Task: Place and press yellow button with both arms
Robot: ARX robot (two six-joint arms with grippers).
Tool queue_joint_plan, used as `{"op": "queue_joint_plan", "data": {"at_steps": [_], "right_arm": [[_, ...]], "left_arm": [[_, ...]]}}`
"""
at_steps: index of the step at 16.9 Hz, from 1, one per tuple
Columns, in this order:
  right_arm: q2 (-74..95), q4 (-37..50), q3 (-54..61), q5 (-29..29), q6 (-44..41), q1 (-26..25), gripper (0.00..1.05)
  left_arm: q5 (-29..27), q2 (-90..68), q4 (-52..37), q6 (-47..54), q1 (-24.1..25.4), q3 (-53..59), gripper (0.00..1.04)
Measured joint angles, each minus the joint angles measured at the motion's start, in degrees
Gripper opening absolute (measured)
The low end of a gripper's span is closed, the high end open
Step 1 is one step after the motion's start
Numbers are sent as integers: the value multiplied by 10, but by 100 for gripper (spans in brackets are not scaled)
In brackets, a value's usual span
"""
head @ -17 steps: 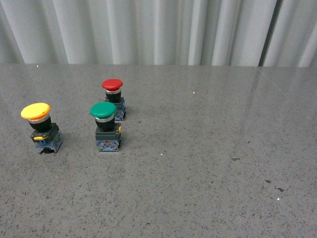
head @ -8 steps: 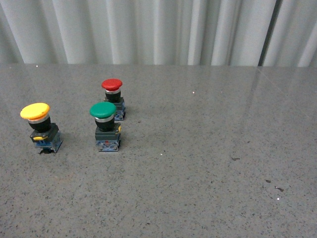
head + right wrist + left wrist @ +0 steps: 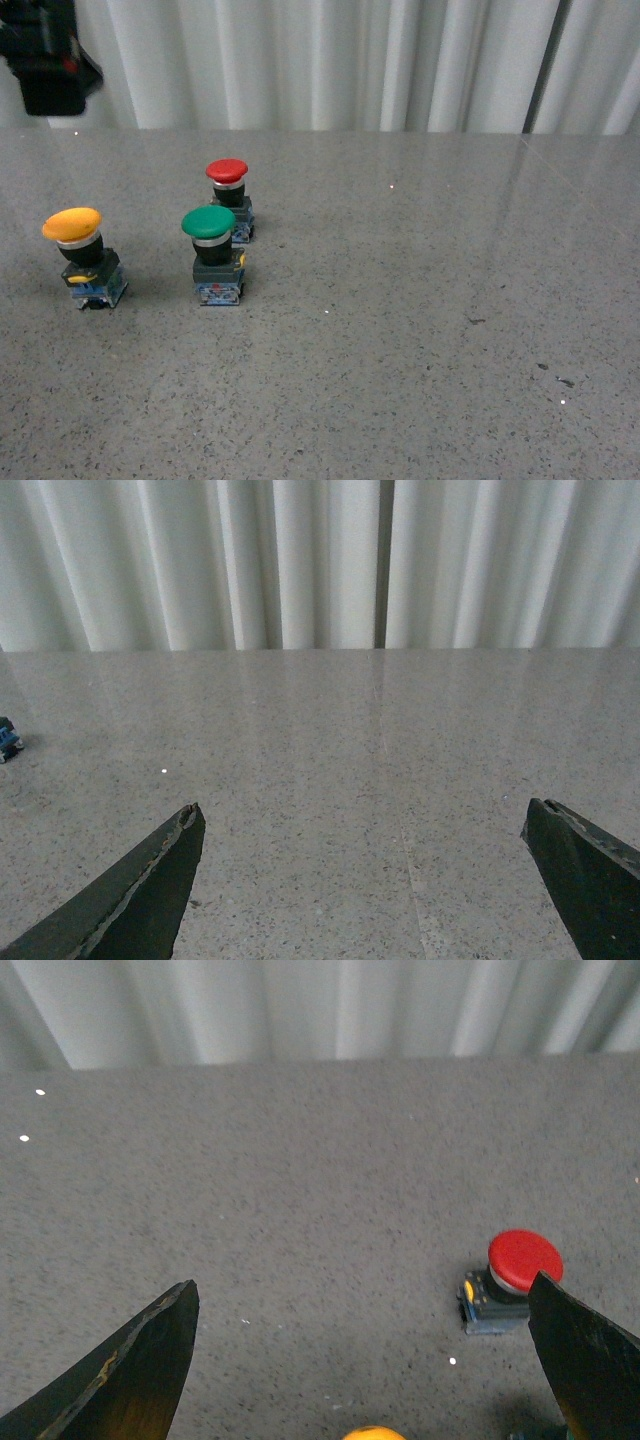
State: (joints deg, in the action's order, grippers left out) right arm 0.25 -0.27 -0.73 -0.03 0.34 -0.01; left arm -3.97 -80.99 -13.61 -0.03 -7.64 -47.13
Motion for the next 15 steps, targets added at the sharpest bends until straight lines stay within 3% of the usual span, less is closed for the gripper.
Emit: {"op": "queue_joint_plan", "data": {"at_steps": [10,13,15], "right_arm": [[0,0,0,0,0,0,98],[0,0,0,0,0,0,98],[0,0,0,0,0,0,98]], "left_arm": [[-26,-90,-58,4,-28,76,98],[-28,-93,-61,5,-26,77,87],[-34,-97,-60,5,-24,77,67]]}}
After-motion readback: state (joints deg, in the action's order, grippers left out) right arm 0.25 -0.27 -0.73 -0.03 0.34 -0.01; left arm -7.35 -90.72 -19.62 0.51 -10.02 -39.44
